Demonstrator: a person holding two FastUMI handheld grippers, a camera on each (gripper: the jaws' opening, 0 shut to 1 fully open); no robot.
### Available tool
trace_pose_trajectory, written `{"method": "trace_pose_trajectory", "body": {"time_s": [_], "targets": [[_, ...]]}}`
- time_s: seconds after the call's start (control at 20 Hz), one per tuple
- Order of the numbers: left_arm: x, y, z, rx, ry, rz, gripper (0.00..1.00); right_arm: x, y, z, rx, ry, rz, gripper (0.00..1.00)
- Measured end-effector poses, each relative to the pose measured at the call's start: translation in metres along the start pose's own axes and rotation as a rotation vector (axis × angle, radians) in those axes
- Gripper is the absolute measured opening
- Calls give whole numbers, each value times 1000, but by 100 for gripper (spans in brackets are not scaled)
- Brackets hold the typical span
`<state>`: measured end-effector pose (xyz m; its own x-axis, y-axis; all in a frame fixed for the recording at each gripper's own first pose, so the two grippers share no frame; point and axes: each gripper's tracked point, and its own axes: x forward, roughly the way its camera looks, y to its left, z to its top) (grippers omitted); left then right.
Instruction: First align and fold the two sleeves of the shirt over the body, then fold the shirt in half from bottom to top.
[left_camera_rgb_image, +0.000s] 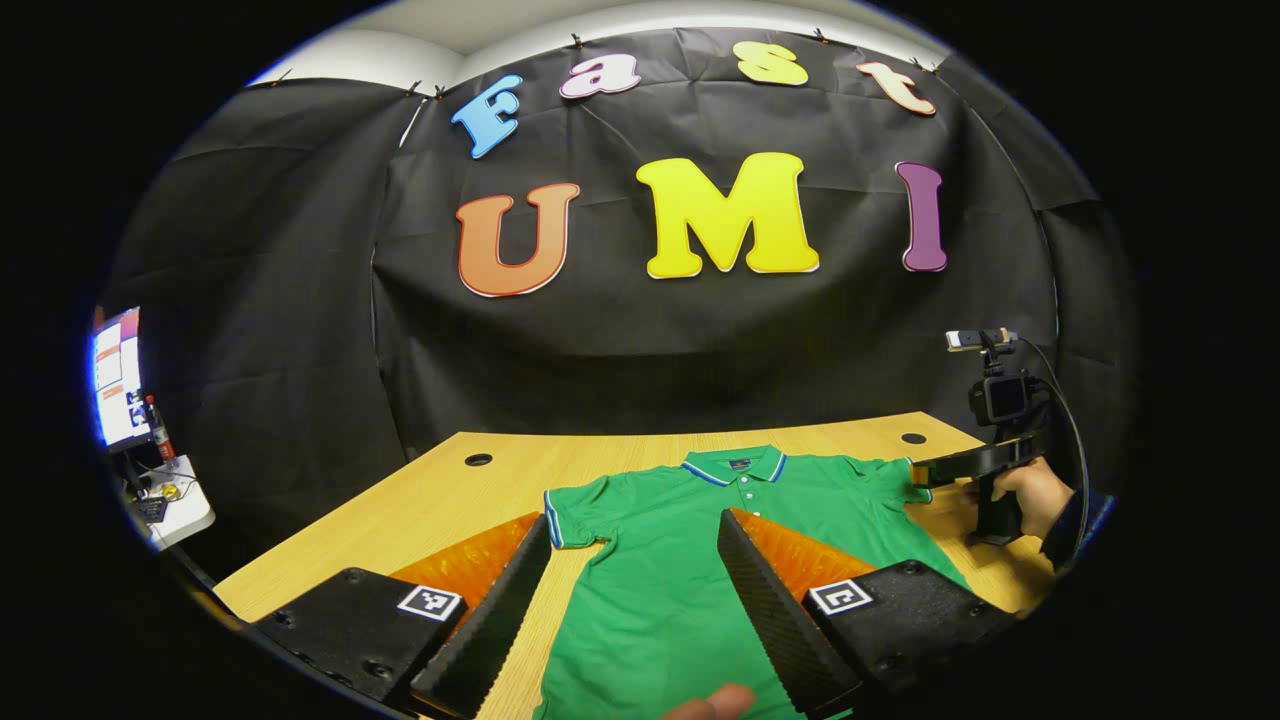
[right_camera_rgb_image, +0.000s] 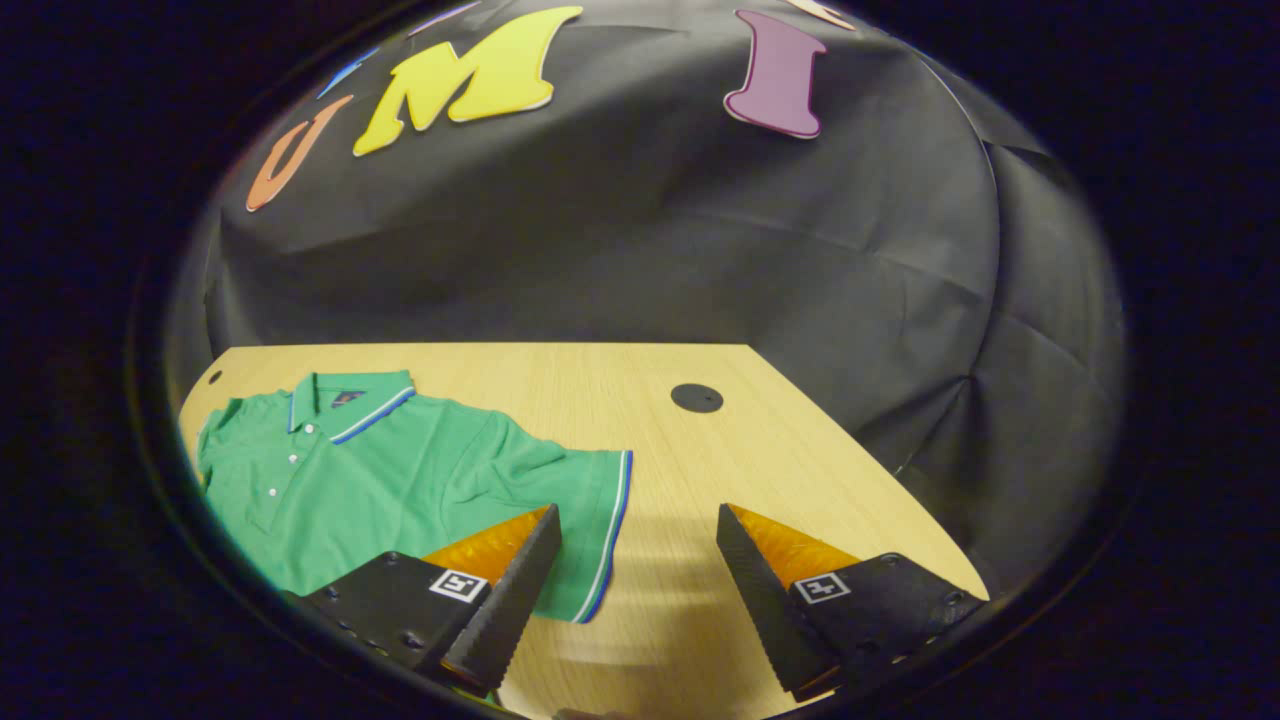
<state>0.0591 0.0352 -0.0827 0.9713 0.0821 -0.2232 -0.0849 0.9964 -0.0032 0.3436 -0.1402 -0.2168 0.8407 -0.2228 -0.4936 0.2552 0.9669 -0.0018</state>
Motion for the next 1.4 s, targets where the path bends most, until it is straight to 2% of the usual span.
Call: {"method": "trace_pose_trajectory", "body": {"time_s": [0.15,0.3,0.35,0.45,0.6,0.7,0.75,0.8,0.95,1.25,1.4], "targets": [[5,1,-5,1,14,4,100,13,10,-1,22,37,23,95],[10,3,-12,-7,37,5,100,18,18,-2,37,70,51,87],[10,2,-13,-10,42,6,100,19,25,-4,47,90,71,77],[13,3,-15,-13,49,8,100,19,35,-4,87,116,123,51],[12,4,-14,-12,48,8,100,21,36,-1,92,118,145,14],[12,5,-12,-11,40,10,100,21,35,0,70,119,150,6],[12,4,-12,-12,37,8,100,22,31,1,59,117,128,8],[13,5,-13,-12,38,7,100,22,29,3,50,119,115,0],[13,7,-14,-11,44,18,100,11,32,19,-1,71,99,0],[13,9,-10,-10,35,28,100,-25,71,54,-108,-42,125,0],[12,10,-8,-6,25,33,100,-42,110,58,-131,-58,186,0]]}}
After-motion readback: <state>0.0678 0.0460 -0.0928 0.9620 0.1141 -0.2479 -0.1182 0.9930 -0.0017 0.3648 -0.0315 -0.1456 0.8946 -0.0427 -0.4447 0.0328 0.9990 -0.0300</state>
